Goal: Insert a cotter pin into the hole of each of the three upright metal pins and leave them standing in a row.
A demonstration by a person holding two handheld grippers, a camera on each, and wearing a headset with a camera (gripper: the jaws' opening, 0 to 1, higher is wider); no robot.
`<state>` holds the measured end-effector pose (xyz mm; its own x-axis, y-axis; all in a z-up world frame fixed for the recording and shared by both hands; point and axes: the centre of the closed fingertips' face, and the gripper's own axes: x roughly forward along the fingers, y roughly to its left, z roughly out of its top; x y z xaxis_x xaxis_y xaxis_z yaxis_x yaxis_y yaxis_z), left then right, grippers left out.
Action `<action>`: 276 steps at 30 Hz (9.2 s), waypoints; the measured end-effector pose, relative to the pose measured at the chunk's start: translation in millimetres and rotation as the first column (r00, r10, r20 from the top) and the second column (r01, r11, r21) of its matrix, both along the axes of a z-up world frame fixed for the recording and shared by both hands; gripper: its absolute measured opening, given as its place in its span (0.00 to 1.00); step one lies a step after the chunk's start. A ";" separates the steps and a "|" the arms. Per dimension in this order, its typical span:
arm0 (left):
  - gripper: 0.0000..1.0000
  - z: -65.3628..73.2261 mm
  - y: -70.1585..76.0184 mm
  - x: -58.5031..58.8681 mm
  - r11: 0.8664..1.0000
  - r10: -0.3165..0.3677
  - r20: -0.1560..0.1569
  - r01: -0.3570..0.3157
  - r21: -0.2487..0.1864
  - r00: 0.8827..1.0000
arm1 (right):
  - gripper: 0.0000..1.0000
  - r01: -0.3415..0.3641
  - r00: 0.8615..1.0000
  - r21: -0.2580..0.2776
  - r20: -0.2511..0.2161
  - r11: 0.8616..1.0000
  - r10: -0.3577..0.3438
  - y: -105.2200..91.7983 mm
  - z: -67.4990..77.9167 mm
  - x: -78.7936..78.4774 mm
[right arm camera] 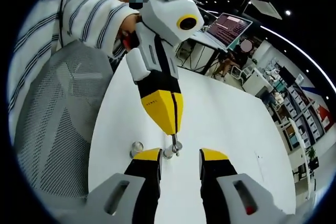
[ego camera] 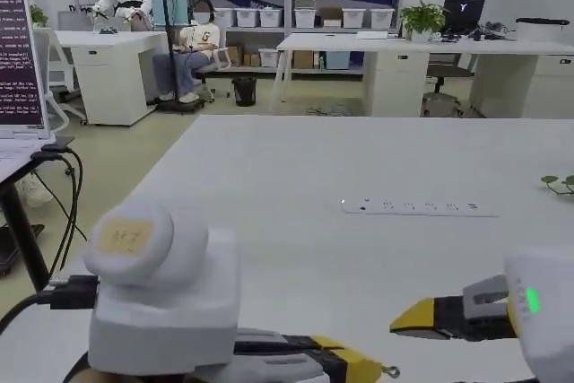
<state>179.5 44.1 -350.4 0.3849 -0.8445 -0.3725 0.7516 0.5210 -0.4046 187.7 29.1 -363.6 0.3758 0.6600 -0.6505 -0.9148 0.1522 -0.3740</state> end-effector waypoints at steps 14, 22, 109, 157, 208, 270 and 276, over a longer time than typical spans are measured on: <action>0.00 1.8 6.3 -3.7 0.995 -0.072 0.153 0.062 0.072 0.986 | 0.33 0.055 0.967 0.093 -0.255 0.994 -0.030 -3.1 -8.9 -12.2; 0.00 6.8 4.5 -10.9 0.987 -0.143 0.273 0.117 0.108 0.951 | 0.31 0.081 0.936 0.133 -0.351 0.988 -0.030 -4.1 -6.8 -20.4; 0.30 -66.0 1.3 -39.4 0.916 -0.339 0.155 0.287 0.281 0.928 | 0.00 0.041 0.927 -0.041 -0.372 0.998 -0.054 -29.6 -67.5 -49.9; 0.10 -85.4 -1.3 -31.7 0.888 -0.359 0.124 0.298 0.349 0.925 | 0.00 -0.028 0.925 -0.070 -0.380 0.997 -0.001 -19.5 -82.6 -45.4; 0.09 -87.1 -7.5 -32.6 0.889 -0.360 0.117 0.302 0.345 0.926 | 0.00 -0.213 0.913 -0.077 -0.372 0.974 0.170 9.5 -85.6 -46.8; 0.99 -75.0 39.7 -71.5 0.959 -0.069 0.092 0.041 0.281 0.993 | 0.28 0.054 0.889 0.203 -0.456 0.978 0.046 45.9 -104.7 -51.0; 0.99 -72.1 38.5 -68.7 0.957 -0.074 0.113 0.039 0.288 0.991 | 0.23 0.070 0.892 0.218 -0.450 0.973 0.036 47.7 -104.5 -46.9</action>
